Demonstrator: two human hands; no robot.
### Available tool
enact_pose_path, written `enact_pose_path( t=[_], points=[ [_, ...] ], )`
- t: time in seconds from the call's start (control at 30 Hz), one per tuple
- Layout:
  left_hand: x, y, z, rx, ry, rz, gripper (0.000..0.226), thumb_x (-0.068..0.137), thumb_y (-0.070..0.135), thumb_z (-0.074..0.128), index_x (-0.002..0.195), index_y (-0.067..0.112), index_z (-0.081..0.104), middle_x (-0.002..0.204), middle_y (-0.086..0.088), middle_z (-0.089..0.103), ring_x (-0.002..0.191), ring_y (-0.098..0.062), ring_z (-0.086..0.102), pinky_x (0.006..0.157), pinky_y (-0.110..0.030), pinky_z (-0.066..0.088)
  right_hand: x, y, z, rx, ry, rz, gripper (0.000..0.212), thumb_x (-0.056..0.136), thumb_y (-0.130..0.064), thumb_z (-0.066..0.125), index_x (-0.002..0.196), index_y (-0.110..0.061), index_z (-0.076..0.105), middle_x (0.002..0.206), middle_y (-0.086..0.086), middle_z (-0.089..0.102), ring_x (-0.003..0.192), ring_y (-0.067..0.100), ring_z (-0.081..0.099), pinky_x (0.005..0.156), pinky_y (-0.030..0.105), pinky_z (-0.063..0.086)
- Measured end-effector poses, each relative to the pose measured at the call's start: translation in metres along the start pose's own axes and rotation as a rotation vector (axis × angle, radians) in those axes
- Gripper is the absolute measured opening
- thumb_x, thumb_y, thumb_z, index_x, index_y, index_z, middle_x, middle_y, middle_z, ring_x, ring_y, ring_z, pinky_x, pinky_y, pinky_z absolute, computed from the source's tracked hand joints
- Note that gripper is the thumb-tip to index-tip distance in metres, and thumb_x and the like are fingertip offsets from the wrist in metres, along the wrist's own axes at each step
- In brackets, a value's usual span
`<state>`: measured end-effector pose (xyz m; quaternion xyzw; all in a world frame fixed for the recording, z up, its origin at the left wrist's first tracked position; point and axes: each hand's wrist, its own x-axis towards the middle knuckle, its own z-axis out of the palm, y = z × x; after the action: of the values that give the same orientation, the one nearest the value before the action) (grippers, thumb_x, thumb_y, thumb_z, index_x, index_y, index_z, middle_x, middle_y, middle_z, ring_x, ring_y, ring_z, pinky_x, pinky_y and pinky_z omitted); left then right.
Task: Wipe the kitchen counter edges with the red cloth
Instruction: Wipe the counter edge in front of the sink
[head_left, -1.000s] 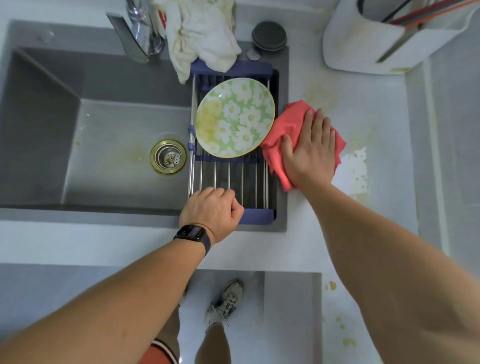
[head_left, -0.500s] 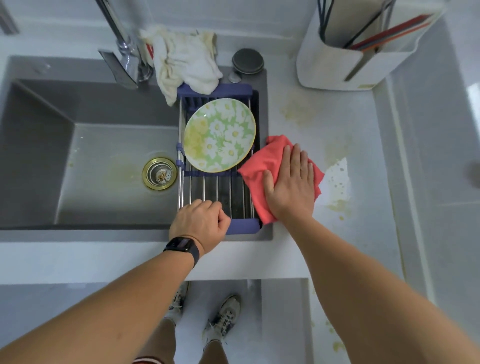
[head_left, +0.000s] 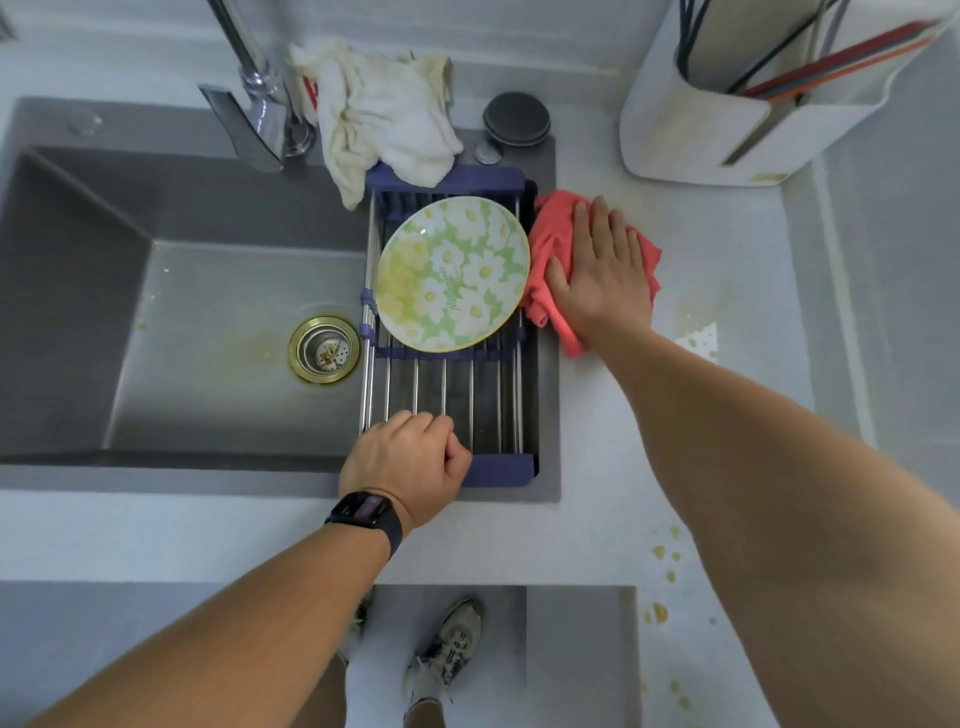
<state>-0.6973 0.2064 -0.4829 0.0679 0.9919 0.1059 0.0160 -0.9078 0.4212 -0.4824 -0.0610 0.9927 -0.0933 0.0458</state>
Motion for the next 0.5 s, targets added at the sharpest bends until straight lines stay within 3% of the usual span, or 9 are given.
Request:
enact_pose_path(
  t=[0.2, 0.5],
  points=[
    [0.0, 0.001, -0.001, -0.007, 0.004, -0.021, 0.022, 0.088, 0.032, 0.037, 0.068, 0.025, 0.041, 0.061, 0.008, 0.047, 0.059, -0.018, 0.045, 0.053, -0.028, 0.025, -0.009, -0.004, 0.002, 0.031, 0.013, 0.03, 0.073, 0.105, -0.052, 0.018, 0.166, -0.012, 0.009, 0.173, 0.013, 0.009, 0.16, 0.03, 0.008, 0.13, 0.043, 0.003],
    [0.001, 0.003, -0.003, -0.028, -0.06, -0.084, 0.026, 0.087, 0.038, 0.028, 0.069, 0.025, 0.043, 0.066, 0.007, 0.05, 0.066, -0.02, 0.047, 0.052, -0.029, 0.03, -0.101, -0.01, 0.011, 0.062, 0.002, 0.094, 0.076, 0.105, -0.055, 0.023, 0.166, -0.013, 0.005, 0.173, 0.011, 0.005, 0.16, 0.028, 0.004, 0.13, 0.043, 0.002]
  ],
)
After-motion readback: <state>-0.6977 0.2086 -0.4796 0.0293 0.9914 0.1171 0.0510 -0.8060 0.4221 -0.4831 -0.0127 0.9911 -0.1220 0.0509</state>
